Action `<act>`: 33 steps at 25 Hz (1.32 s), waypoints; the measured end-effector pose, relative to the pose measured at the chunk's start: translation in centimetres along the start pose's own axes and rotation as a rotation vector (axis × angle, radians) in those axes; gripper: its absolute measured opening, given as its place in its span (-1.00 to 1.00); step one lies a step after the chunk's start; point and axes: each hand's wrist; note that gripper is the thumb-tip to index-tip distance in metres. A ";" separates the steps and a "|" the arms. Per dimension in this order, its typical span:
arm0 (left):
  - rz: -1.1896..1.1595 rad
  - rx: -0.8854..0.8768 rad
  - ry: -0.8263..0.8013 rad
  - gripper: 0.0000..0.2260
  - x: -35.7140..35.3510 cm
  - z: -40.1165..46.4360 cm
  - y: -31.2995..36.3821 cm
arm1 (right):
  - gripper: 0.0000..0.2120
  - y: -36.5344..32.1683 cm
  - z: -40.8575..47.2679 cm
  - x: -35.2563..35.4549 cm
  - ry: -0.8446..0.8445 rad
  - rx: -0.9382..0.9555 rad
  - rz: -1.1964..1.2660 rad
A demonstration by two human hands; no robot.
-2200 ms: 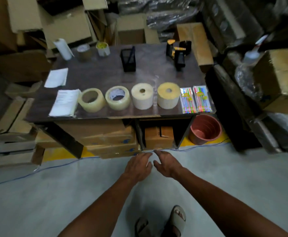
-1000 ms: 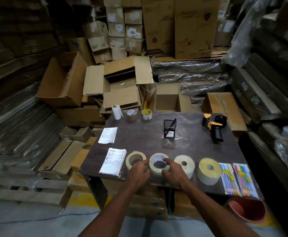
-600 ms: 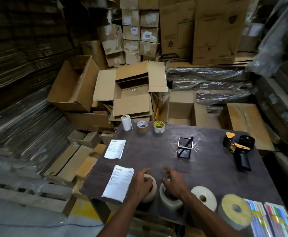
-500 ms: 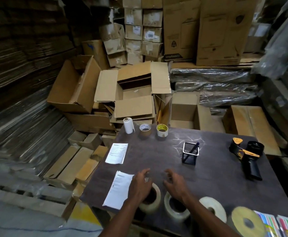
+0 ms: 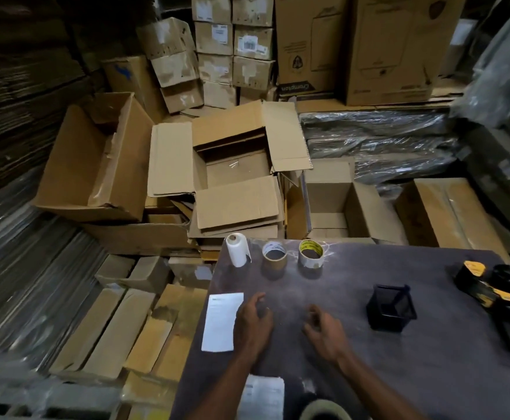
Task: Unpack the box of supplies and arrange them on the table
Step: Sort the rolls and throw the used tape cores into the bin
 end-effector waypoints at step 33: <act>-0.009 0.107 0.322 -0.17 -3.0 22.8 0.2 | -0.25 -0.2 23.1 -10.1 0.052 -0.060 -0.282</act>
Point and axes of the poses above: each hand's wrist, its own z-axis towards the middle knuckle, its own x-axis out of the back of the hand, y = z × x, and after that the axes turned 8 degrees about x, right-handed
